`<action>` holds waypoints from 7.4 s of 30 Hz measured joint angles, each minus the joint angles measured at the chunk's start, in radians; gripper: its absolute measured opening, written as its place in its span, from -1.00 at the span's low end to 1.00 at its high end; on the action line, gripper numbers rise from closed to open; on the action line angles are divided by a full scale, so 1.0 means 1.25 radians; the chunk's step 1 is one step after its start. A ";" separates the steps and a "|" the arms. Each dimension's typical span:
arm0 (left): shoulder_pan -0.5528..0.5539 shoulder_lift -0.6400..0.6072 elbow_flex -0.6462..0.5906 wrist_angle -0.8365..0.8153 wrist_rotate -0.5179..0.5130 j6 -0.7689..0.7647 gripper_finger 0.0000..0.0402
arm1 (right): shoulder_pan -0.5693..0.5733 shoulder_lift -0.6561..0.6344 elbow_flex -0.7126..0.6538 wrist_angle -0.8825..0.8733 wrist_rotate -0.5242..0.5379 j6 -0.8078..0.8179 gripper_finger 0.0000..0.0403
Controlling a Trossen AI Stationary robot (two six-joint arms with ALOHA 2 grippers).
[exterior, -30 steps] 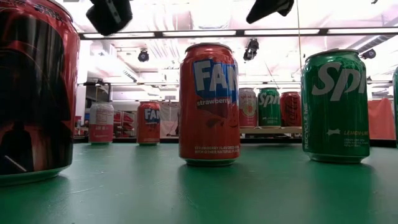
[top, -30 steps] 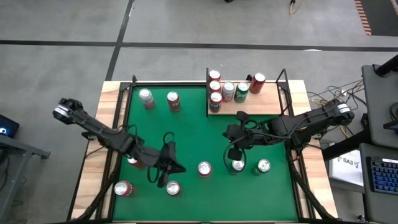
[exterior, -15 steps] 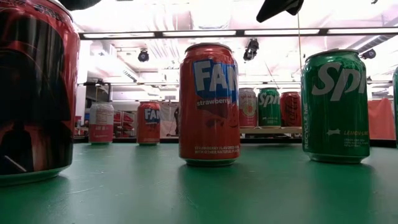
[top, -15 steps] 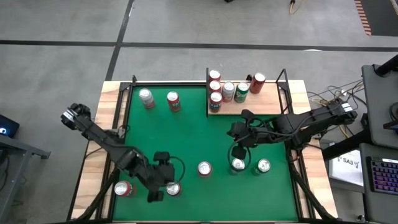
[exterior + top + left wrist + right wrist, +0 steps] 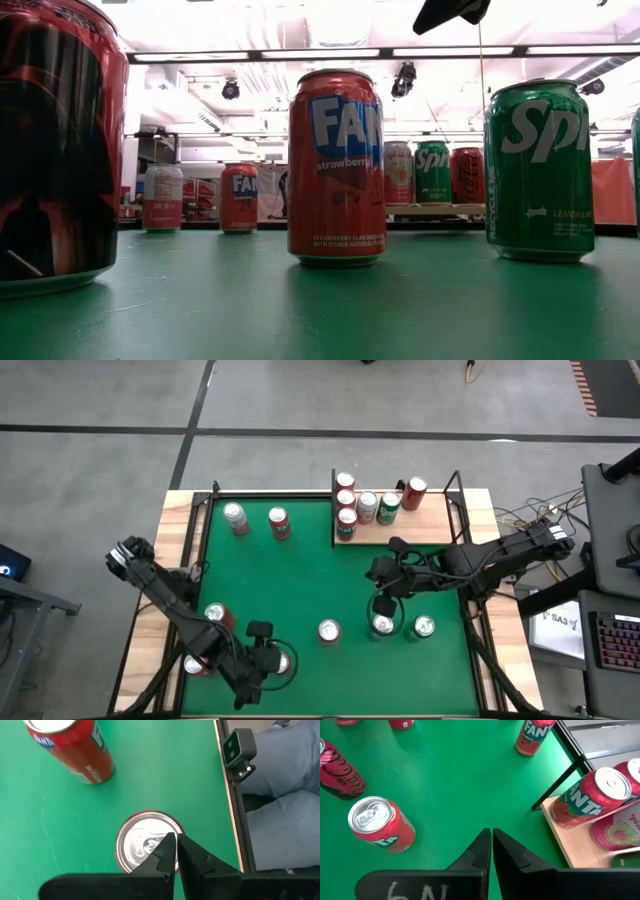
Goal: Place canned beverage on shelf
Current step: Put the bottom red/black soda can on the shelf aligned with the other red/black soda can
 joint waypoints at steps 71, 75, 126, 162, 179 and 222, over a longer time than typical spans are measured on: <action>-0.015 0.075 -0.136 0.181 -0.121 -0.022 0.49 | 0.077 0.002 -0.016 0.014 0.003 0.078 -0.95; -0.015 0.062 -0.127 0.157 -0.122 -0.001 0.43 | 0.077 0.002 -0.025 0.023 0.008 0.077 -0.95; 0.267 -0.075 -0.027 0.350 -0.167 0.633 0.43 | 0.079 0.002 -0.179 0.444 -0.002 -0.168 0.67; 0.301 -0.075 -0.026 0.474 -0.168 0.682 0.70 | 0.066 0.095 -0.144 0.585 0.071 -0.320 0.42; 0.318 -0.113 -0.026 0.468 -0.180 0.797 0.74 | 0.045 -0.059 -0.276 0.513 0.242 -0.219 0.42; 0.385 -0.280 -0.368 0.942 -0.104 0.740 0.45 | -0.148 -0.408 -0.836 0.565 0.623 0.414 0.43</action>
